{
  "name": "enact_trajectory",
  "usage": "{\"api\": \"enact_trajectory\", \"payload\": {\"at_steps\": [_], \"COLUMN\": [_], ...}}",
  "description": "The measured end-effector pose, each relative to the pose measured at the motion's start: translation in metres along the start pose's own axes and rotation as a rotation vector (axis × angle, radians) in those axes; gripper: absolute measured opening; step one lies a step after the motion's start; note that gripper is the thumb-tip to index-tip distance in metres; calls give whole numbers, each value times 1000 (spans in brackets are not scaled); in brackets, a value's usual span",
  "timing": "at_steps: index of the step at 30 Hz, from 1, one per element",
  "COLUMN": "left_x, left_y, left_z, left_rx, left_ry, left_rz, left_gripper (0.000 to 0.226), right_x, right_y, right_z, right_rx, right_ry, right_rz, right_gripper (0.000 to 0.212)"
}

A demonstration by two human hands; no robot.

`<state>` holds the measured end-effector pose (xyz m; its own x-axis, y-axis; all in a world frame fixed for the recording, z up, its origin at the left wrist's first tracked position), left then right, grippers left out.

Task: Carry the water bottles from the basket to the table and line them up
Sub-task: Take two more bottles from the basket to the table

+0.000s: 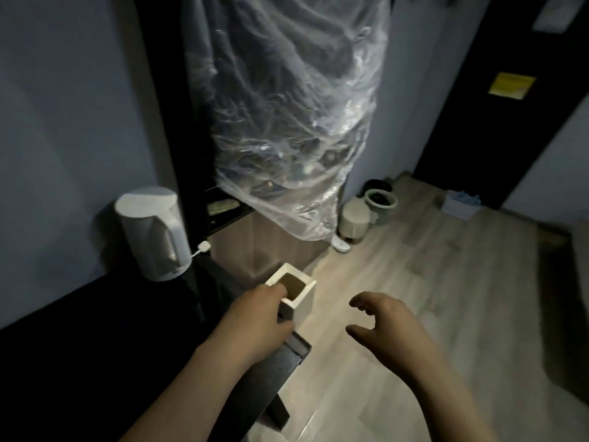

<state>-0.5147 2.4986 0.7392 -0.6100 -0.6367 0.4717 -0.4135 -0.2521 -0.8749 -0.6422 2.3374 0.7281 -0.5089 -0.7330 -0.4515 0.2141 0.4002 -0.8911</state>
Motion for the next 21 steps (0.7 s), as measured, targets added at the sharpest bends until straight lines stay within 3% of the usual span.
{"api": "enact_trajectory", "payload": {"at_steps": [11, 21], "left_x": [52, 146], "left_y": [15, 57], "left_z": [97, 177], "left_rx": [-145, -194], "left_ry": [373, 534], "left_rz": [26, 36], "left_gripper": [48, 48], "right_x": [43, 132], "right_y": [-39, -81], "right_z": [2, 24], "right_rx": [183, 237], "right_ry": [326, 506], "right_rz": [-30, -13], "right_gripper": [39, 41]}}
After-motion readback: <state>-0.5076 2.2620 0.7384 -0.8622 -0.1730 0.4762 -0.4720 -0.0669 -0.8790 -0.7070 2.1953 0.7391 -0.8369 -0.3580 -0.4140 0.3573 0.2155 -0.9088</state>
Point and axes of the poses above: each hand's wrist, its own z-axis towards the middle knuckle, its own y-axis out of the palm, x = y × z, the point moved 2 cm from there along z, towards the middle knuckle, and after that the axes turned 1 degree about z, right-handed, at the moved point
